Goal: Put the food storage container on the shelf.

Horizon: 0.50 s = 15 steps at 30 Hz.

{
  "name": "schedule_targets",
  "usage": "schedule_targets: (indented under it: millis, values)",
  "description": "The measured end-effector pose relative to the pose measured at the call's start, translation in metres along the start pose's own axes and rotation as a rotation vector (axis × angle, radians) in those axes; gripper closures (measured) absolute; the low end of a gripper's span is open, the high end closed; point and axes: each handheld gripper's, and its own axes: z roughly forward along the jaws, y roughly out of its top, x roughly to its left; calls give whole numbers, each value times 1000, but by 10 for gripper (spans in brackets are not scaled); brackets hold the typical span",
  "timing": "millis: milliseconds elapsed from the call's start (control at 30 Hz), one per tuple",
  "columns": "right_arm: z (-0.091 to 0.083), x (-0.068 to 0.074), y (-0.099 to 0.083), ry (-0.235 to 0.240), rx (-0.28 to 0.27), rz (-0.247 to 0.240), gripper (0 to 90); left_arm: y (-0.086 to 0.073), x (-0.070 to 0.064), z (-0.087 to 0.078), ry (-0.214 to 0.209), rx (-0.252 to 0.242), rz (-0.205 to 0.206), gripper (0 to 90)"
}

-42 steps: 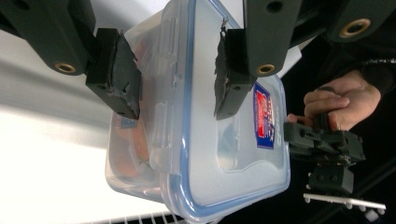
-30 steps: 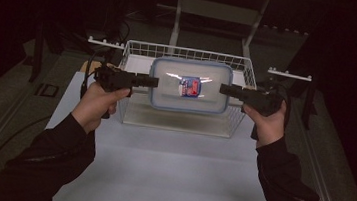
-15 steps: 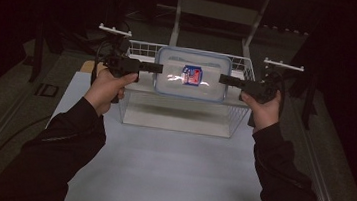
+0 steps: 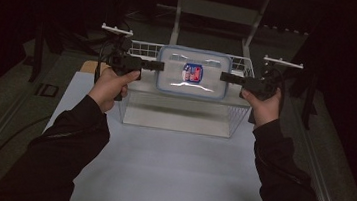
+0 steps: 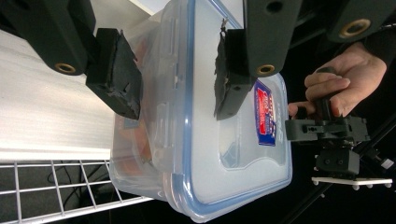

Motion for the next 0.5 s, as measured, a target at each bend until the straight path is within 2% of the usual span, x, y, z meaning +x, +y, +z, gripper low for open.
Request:
schedule_targets:
  millis: [67, 233, 400, 500]
  values:
    - [1, -1, 1, -6, -4, 7, 509, 0, 1, 1, -2, -9, 2, 544]
    - [4, 0, 1, -47, -18, -12, 484, 1, 1, 8, 30, -24, 14, 507]
    - [7, -2, 4, -71, -5, 17, 474, 6, 7, 13, 29, -23, -30, 488]
    - [12, -2, 6, -94, 10, 26, 433, 7, 11, 17, 41, -31, -55, 465]
